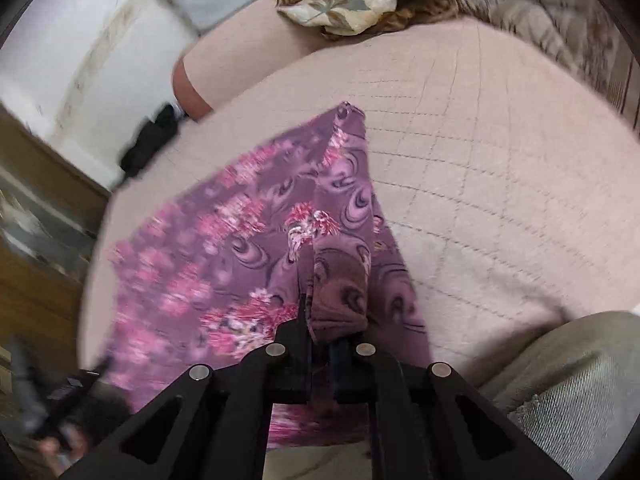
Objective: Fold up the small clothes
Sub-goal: 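Fold the shirt lengthwise with both grippers and lay it down, then open both grippers and lift them off the folded shirt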
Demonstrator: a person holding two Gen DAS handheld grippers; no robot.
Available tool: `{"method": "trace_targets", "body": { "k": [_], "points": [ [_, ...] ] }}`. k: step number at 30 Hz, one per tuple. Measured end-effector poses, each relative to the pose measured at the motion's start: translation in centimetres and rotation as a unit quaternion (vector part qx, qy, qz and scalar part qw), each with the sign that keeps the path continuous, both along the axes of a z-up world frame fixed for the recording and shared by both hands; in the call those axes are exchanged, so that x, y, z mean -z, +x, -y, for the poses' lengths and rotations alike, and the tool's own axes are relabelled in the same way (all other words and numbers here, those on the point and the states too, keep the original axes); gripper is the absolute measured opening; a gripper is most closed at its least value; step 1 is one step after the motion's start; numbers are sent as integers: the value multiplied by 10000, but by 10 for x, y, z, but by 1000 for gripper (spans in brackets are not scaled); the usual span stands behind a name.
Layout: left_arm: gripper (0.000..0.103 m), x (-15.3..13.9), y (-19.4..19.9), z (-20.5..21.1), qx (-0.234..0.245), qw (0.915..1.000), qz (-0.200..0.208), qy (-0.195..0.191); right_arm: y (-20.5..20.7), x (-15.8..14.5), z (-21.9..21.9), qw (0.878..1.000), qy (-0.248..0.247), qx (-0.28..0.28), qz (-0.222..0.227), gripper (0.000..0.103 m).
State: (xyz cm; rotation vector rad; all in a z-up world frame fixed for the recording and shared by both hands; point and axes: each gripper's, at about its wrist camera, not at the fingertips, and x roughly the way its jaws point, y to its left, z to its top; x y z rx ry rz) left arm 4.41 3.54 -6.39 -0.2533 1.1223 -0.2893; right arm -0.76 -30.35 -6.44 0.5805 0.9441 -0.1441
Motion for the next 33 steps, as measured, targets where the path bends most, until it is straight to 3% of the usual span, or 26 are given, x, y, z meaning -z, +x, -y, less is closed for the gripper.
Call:
{"method": "trace_targets", "body": {
  "k": [2, 5, 7, 10, 12, 13, 14, 15, 16, 20, 24, 25, 27, 30, 33],
  "points": [
    [6, 6, -1, -1, -48, 9996, -258, 38, 1, 5, -4, 9996, -203, -68, -184, 5],
    [6, -11, -8, 1, -88, 9999, 20, 74, -15, -16, -6, 9991, -402, -105, 104, 5],
    [6, -2, -9, 5, -17, 9996, -67, 274, -15, -6, -9, 9987, -457, -216, -47, 5],
    [13, 23, 1, 9, 205, 9959, -747, 462, 3, 28, 2, 9974, 144, -287, -648, 8],
    [16, 11, -1, 1, 150, 9974, -663, 237, -1, 22, 10, 9981, 419, -218, -397, 16],
    [19, 2, -3, -6, 94, 9983, -568, 33, -5, 15, 12, 9983, 503, -215, -209, 29],
    [30, -6, -5, -13, 45, 9986, -482, -231, -9, 10, 14, 9979, 608, -206, -1, 44],
    [43, -15, -7, -22, -36, 9980, -420, -481, -13, 5, 17, 9973, 688, -185, 166, 47],
    [45, -20, -7, -29, -123, 9979, -392, -508, -18, -1, 20, 9964, 749, -144, 358, 47],
    [45, -24, 11, -45, -488, 9966, -451, -490, -31, -10, 35, 9922, 963, 140, 778, 47],
    [45, -12, 24, -35, -349, 9987, -350, -132, -36, -25, 46, 9902, 933, 414, 953, 52],
    [45, -11, 27, -34, -320, 9989, -329, -27, -34, -31, 46, 9938, 676, 407, 786, 58],
    [39, 4, 31, -27, -313, 9985, -433, 142, -32, -35, 43, 9965, 542, 428, 471, 58],
    [31, 11, 33, -22, -253, 9979, -530, 285, -25, -28, 51, 9966, 732, 362, 97, 60],
    [29, 10, 31, -17, -165, 9982, -415, 409, -3, -14, 52, 9989, 317, 286, -175, 60]
  ]
}}
